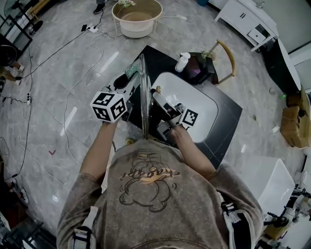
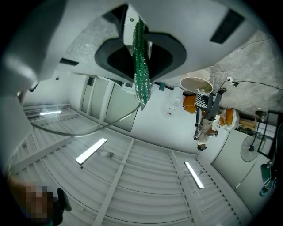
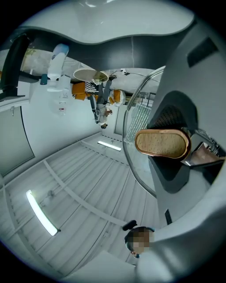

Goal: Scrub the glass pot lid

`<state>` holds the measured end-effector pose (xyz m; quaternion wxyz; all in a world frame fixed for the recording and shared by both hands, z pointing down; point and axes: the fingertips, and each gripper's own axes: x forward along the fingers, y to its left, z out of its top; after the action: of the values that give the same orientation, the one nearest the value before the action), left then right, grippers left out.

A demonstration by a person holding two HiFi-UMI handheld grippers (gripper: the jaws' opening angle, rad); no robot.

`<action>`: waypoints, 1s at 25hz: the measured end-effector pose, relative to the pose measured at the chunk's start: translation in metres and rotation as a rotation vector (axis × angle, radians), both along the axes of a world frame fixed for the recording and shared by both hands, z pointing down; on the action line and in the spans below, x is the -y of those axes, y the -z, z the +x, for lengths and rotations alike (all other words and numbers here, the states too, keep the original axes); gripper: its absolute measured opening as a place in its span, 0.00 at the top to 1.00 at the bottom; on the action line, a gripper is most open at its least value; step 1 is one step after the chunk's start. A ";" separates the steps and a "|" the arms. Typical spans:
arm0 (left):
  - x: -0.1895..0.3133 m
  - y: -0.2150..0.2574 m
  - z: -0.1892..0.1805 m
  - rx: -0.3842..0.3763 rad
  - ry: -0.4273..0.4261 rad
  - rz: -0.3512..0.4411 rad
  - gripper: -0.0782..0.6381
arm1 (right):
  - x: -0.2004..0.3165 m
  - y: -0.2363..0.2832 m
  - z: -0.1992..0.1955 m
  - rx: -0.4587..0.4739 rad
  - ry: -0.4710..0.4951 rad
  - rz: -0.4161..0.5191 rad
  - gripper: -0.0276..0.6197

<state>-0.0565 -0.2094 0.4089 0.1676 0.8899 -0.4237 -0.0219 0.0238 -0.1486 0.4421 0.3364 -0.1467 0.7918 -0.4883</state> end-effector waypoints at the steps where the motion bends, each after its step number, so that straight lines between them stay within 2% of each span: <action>1: 0.002 -0.004 0.000 0.012 0.000 -0.002 0.77 | 0.000 0.001 0.001 0.008 -0.002 0.001 0.68; 9: 0.014 -0.054 0.004 0.087 0.001 -0.098 0.77 | 0.005 0.011 0.003 0.030 -0.012 0.031 0.68; 16: 0.005 -0.084 0.011 0.092 -0.031 -0.169 0.77 | 0.010 0.001 0.006 0.011 -0.026 0.011 0.68; 25: -0.048 -0.108 0.025 0.116 -0.152 -0.266 0.77 | 0.016 -0.004 0.011 0.011 -0.049 0.012 0.68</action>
<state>-0.0318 -0.1618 0.5173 0.2604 0.8892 -0.3632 0.0983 0.0347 -0.1644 0.4462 0.3535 -0.1615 0.7890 -0.4758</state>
